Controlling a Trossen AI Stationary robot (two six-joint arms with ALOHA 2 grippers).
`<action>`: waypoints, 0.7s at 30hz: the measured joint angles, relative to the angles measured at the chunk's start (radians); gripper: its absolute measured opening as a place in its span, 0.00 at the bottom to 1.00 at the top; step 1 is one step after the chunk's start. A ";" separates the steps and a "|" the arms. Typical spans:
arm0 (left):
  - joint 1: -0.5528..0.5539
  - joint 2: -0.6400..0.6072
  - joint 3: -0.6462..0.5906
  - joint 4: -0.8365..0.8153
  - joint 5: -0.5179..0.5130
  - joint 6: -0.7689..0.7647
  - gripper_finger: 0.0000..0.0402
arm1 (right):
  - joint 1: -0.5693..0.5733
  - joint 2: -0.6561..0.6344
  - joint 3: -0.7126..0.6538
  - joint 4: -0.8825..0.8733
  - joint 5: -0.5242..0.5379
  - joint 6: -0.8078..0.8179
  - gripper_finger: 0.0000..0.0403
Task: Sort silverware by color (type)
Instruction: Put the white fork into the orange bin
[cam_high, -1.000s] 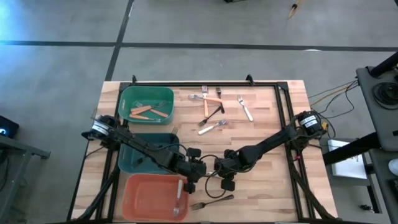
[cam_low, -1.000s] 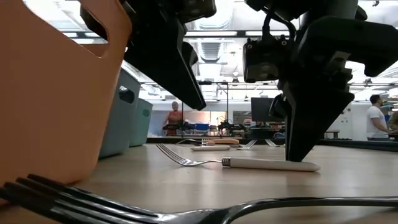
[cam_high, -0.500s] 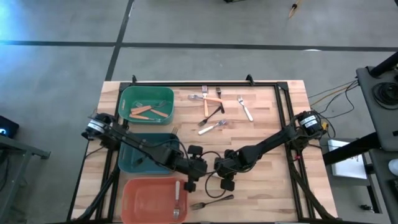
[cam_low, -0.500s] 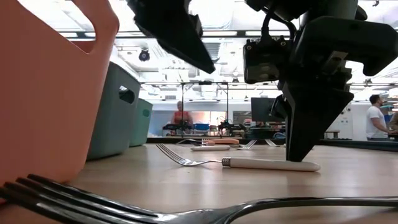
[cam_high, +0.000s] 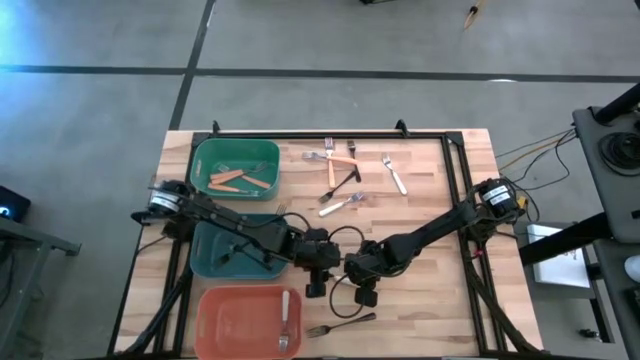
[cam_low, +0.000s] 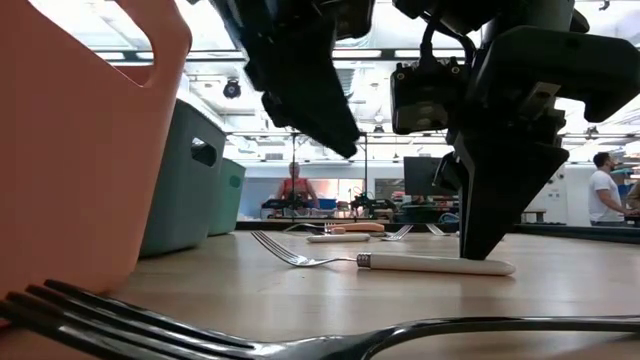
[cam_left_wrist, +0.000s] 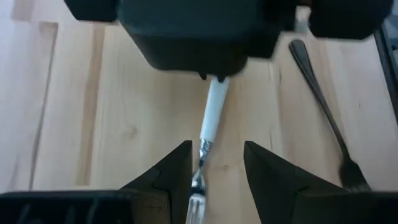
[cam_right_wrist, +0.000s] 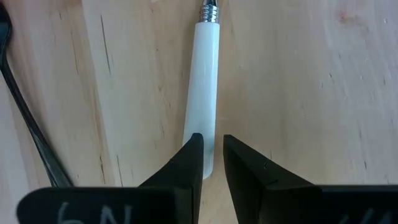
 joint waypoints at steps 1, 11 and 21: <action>0.003 0.006 0.008 0.002 0.000 -0.001 0.32 | 0.000 0.000 0.000 0.000 -0.001 -0.001 0.14; -0.009 0.116 0.059 -0.012 0.000 0.019 0.32 | 0.000 0.000 0.000 -0.001 -0.001 -0.002 0.13; -0.018 0.129 0.007 -0.012 -0.033 -0.029 0.32 | 0.000 0.000 0.000 -0.001 -0.001 -0.005 0.13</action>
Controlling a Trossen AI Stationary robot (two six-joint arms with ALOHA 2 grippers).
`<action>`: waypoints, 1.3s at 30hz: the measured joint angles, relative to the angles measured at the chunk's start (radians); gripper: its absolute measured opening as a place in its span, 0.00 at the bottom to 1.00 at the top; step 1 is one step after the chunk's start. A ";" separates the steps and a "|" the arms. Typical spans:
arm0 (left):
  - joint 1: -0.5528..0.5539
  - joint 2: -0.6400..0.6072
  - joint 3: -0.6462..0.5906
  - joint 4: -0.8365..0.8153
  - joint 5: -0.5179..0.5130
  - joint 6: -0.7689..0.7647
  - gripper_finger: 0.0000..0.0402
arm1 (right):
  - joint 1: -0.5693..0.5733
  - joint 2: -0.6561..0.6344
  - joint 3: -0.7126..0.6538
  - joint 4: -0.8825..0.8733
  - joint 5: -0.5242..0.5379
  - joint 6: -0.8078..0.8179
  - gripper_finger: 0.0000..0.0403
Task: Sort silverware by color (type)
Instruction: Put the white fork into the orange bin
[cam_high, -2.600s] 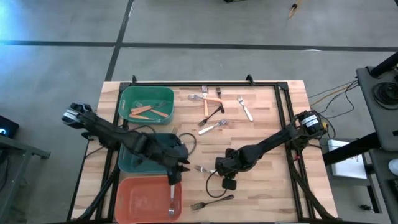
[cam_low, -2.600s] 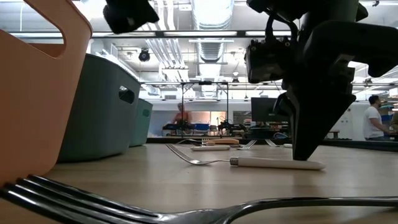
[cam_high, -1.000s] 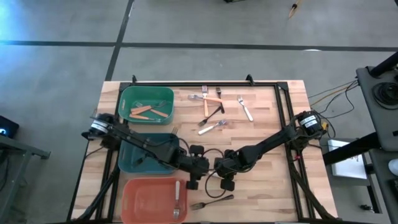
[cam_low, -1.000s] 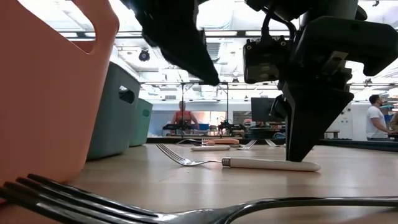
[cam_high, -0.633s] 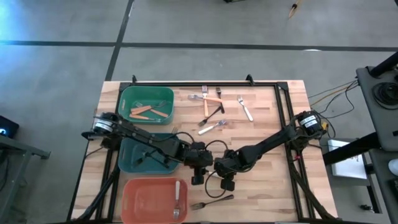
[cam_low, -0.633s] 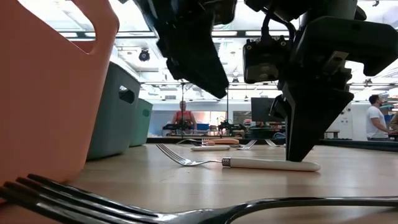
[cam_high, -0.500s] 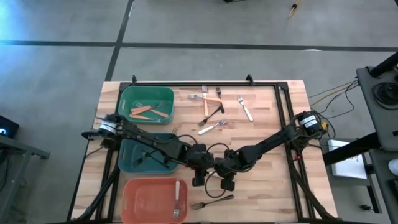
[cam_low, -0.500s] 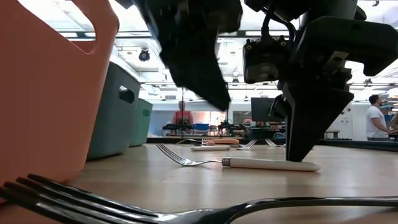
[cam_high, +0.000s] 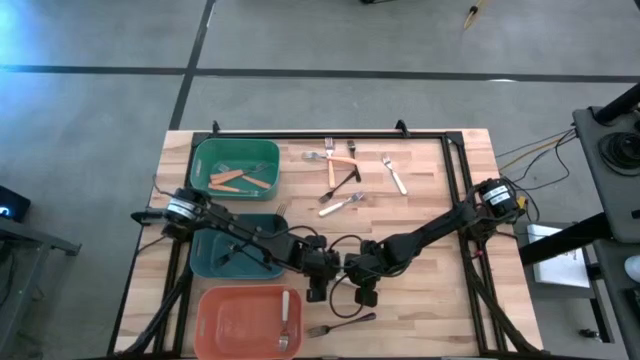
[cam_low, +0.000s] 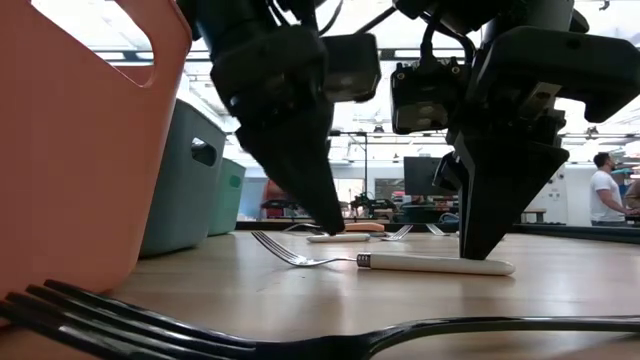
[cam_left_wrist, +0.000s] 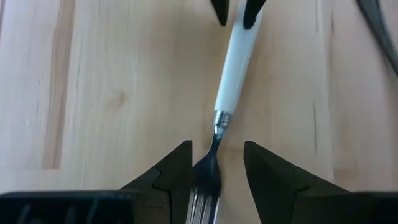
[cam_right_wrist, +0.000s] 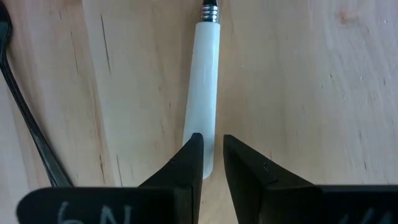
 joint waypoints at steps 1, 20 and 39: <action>0.000 0.000 -0.005 0.002 -0.003 -0.004 0.32 | 0.000 0.000 0.000 0.000 0.000 0.000 0.13; -0.002 0.021 -0.050 0.000 -0.045 -0.033 0.28 | 0.000 -0.096 -0.001 0.004 0.019 0.035 0.14; -0.001 0.058 -0.043 0.000 -0.009 -0.052 0.09 | 0.004 -0.213 -0.007 0.009 0.049 0.098 0.13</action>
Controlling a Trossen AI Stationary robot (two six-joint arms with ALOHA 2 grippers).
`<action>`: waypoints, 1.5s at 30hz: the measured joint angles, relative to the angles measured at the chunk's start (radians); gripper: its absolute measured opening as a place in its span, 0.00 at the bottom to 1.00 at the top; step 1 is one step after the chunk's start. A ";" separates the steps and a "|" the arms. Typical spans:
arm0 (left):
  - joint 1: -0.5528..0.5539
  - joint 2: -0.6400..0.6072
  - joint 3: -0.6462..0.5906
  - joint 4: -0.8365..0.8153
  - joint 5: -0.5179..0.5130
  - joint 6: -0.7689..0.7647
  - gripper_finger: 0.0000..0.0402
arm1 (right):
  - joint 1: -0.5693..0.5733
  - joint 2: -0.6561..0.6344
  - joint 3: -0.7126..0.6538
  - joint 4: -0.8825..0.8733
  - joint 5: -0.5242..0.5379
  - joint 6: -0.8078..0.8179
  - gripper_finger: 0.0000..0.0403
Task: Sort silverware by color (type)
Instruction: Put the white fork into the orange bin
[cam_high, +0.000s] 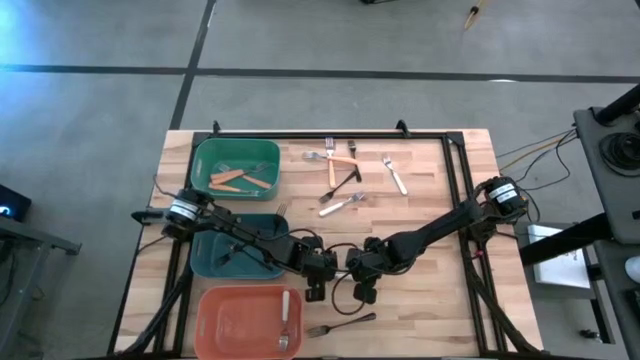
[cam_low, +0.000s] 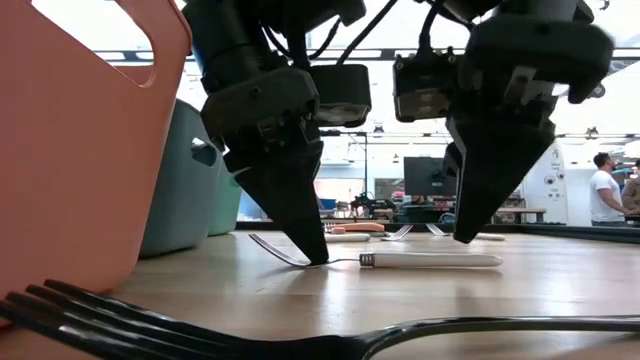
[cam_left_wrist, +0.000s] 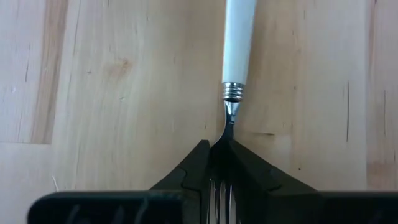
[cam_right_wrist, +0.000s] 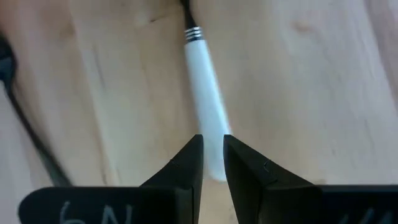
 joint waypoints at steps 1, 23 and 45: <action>0.000 0.000 0.000 -0.001 0.000 0.001 0.09 | 0.005 -0.001 0.000 0.001 -0.004 -0.001 0.13; 0.001 0.000 -0.002 -0.003 0.021 0.024 0.09 | 0.026 0.040 0.006 -0.056 0.064 -0.079 0.38; 0.002 0.000 -0.002 -0.001 0.037 0.018 0.09 | 0.006 0.049 0.005 -0.102 0.170 -0.381 0.35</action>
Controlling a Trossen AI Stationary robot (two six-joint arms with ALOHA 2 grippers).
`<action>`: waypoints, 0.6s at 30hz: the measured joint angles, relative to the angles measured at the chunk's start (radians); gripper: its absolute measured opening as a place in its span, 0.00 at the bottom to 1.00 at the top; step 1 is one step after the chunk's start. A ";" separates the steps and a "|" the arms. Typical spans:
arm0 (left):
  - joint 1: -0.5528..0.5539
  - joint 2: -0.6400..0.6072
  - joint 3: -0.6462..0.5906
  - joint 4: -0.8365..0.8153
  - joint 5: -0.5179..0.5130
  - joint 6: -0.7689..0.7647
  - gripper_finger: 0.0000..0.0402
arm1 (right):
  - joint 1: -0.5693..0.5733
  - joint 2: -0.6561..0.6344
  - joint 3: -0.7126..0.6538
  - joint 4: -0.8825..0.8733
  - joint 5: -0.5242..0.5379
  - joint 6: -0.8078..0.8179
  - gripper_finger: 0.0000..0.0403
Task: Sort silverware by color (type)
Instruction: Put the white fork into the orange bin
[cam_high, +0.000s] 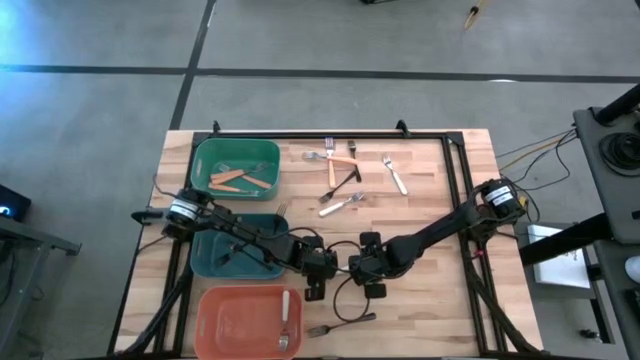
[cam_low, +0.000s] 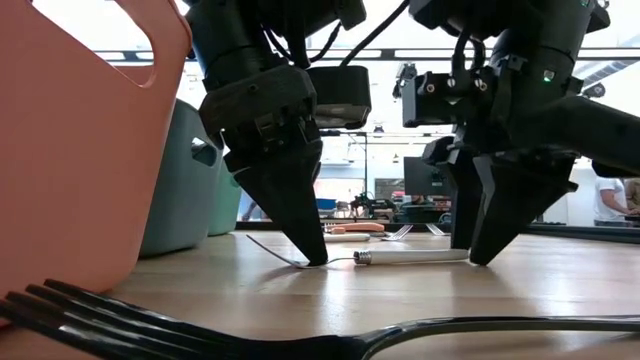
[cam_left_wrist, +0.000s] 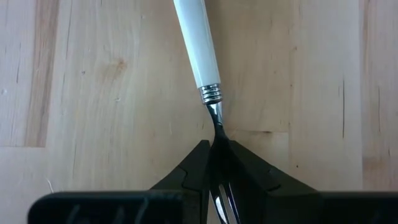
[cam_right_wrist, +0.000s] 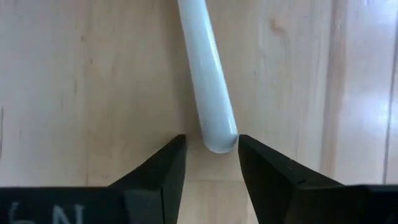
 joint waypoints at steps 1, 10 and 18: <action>0.000 0.000 0.000 0.001 0.000 -0.002 0.09 | -0.001 0.009 0.000 0.003 -0.002 0.000 0.34; 0.000 0.000 -0.002 0.017 0.005 -0.003 0.09 | -0.002 0.069 -0.002 0.039 -0.001 -0.016 0.30; 0.003 0.001 -0.002 0.039 0.018 0.005 0.09 | -0.002 0.077 -0.002 0.073 -0.002 -0.022 0.21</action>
